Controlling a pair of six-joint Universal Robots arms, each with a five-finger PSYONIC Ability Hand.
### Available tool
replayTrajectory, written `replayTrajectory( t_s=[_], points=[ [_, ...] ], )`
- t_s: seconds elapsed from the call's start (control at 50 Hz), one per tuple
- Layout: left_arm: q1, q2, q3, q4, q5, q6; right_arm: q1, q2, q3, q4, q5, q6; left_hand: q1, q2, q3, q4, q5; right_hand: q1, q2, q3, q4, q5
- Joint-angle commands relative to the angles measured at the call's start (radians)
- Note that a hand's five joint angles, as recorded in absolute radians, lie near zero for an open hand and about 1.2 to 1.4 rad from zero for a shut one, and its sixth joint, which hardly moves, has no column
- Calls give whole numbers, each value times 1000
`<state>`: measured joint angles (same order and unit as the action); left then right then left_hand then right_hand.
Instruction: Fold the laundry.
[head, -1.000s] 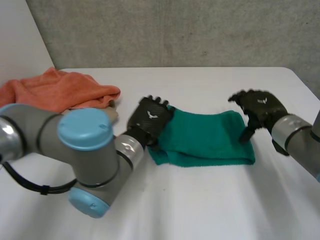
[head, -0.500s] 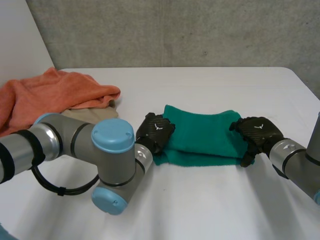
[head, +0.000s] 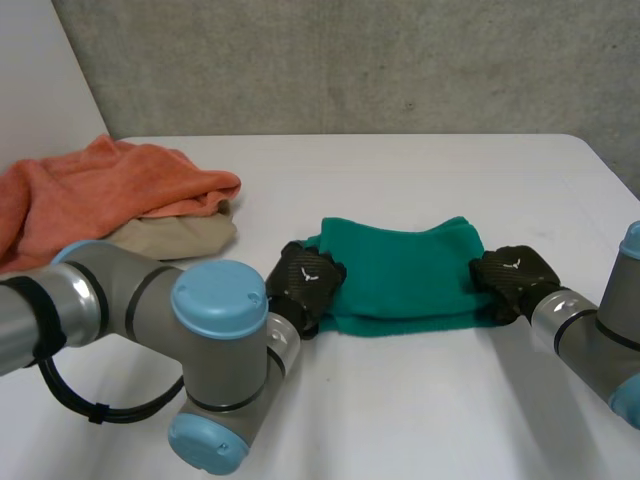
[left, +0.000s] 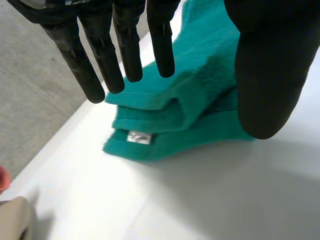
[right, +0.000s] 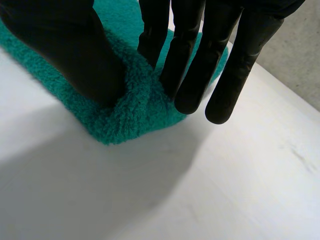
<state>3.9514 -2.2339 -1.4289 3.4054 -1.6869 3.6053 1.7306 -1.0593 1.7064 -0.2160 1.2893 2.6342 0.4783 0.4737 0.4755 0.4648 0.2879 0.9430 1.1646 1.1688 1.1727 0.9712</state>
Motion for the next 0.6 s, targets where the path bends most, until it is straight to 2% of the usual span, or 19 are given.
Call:
replayTrajectory(
  t_s=[0.02, 0.12, 0.2, 0.22, 0.3, 0.42, 0.44, 0.46, 0.5, 0.56, 0.6],
  points=[
    [20, 98, -34, -5, -31, -5, 4, -27, -28, 6, 73, -137, -12, -8, -9, 1, 4, 453, 232, 227, 224, 251],
    [64, 166, -57, -3, -31, -5, 27, -74, -100, 9, 93, -269, -24, -19, -21, -11, -8, 453, 232, 227, 224, 251],
    [81, 194, -62, -3, -31, -7, 174, -81, -175, 10, 84, -370, -42, -37, -39, -28, -26, 453, 232, 227, 224, 251],
    [86, 198, -64, -3, -31, -7, 257, -64, -209, 9, 73, -396, -42, -37, -39, -28, -26, 453, 232, 227, 224, 251],
    [111, 215, -68, -5, -33, -37, 421, 8, -257, -2, 62, -451, -50, -46, -48, -37, -35, 453, 232, 227, 224, 251],
    [129, 217, -76, -5, -31, -103, 532, 111, -255, 3, 2, -477, -71, -66, -68, -58, -55, 453, 232, 227, 224, 251],
    [131, 217, -76, -3, -30, -106, 535, 126, -257, 4, 11, -473, -77, -72, -74, -63, -61, 193, -29, -33, -37, -10],
    [137, 215, -70, -2, -30, -112, 534, 128, -257, 6, 18, -465, -100, -96, -97, -87, -84, -226, -447, -451, -455, -428],
    [141, 214, -64, -2, -30, -112, 530, 121, -251, 6, 22, -447, -135, -131, -133, -122, -120, -768, -990, -994, -998, -971],
    [140, 214, -44, 5, -27, -112, 518, 64, -240, 0, 30, -323, -165, -160, -162, -151, -149, -768, -990, -994, -998, -971],
    [132, 201, -6, 8, -27, -114, 456, -25, -231, 0, 30, -171, -174, -169, -171, -160, -158, -768, -990, -994, -998, -971]
  ],
)
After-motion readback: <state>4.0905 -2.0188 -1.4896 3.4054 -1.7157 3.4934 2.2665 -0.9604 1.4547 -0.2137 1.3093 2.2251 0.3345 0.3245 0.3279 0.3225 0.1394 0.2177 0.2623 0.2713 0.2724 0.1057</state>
